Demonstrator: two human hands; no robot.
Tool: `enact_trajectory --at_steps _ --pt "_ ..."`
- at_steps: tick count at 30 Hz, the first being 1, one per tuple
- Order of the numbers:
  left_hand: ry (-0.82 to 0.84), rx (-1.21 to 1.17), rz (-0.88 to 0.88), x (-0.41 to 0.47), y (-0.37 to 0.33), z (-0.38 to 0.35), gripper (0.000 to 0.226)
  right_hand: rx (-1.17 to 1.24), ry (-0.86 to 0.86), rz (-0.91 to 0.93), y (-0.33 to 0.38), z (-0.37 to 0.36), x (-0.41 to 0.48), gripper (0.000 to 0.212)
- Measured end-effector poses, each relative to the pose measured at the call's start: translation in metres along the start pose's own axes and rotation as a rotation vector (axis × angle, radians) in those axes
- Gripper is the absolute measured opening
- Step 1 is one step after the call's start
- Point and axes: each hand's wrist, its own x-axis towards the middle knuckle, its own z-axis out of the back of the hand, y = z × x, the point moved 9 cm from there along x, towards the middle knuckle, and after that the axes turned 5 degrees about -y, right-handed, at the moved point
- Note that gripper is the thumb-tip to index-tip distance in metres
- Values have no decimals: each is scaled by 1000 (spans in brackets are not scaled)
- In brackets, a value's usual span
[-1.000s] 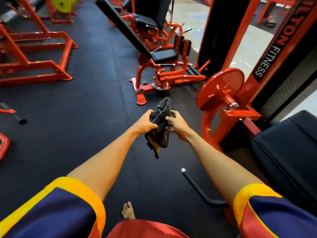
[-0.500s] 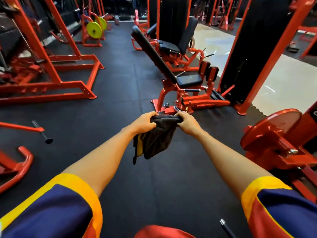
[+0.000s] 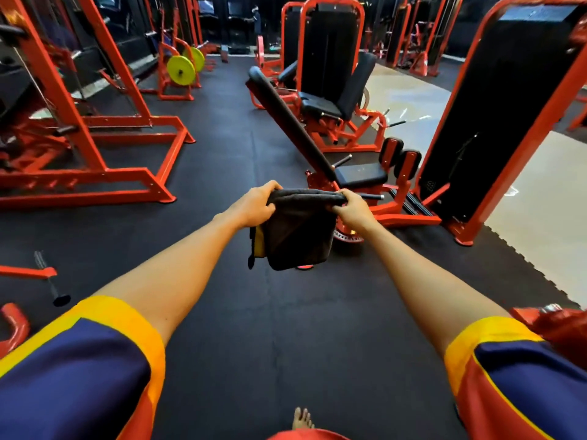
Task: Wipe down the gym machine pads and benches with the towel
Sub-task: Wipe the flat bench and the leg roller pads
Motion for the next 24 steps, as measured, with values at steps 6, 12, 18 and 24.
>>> enact_trajectory --at_steps 6,12,18,24 --pt "-137 -79 39 124 13 18 23 7 31 -27 -3 4 119 15" --pt "-197 -118 66 220 32 29 21 128 56 -79 -7 -6 214 22" --pt "-235 -119 95 323 85 34 23 220 106 -104 -38 -40 331 41" --pt "-300 -110 149 431 145 44 22 144 142 -37 -44 -74 462 44"
